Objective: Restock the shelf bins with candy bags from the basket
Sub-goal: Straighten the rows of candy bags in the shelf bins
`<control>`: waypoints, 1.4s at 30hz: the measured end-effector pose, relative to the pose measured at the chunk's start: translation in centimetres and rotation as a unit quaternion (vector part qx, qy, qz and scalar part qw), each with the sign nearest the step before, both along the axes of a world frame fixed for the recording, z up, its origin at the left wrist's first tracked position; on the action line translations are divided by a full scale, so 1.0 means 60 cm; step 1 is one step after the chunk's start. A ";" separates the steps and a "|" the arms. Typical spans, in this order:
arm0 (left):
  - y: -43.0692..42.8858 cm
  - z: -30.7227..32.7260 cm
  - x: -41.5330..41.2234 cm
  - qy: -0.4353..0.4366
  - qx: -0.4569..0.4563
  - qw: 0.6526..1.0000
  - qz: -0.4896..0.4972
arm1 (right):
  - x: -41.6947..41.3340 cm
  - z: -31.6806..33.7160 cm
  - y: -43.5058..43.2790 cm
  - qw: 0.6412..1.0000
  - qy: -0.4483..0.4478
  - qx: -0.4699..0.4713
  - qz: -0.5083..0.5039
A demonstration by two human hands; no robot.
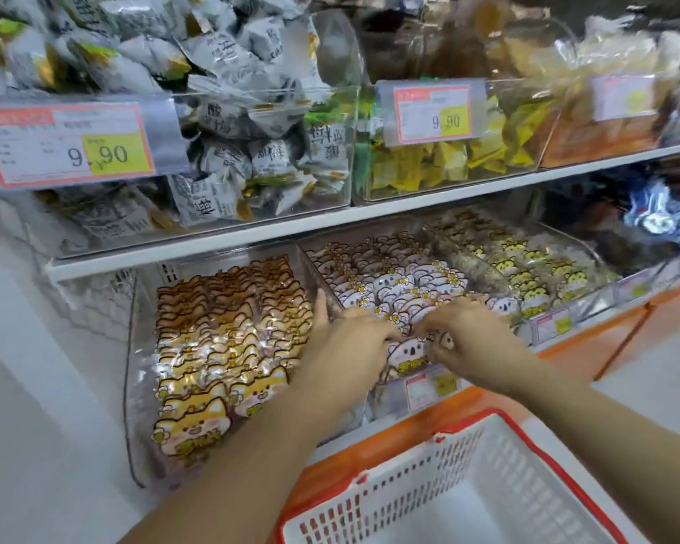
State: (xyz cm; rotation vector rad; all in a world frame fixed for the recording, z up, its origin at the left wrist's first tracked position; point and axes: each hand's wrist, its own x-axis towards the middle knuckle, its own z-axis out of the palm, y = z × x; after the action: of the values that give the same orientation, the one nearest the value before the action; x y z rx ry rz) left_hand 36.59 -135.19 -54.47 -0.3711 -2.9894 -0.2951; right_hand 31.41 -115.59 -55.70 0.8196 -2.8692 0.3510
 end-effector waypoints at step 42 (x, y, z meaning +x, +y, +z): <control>0.013 0.013 -0.142 -0.106 -0.028 0.930 0.351 | -0.294 0.031 -0.148 0.965 -0.112 0.104 0.213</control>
State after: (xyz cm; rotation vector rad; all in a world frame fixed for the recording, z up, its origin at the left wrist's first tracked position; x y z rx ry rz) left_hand 28.05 -134.40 -53.68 0.7674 -3.0824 -0.1769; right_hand 13.80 -124.46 -53.85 1.5373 -2.9480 0.1950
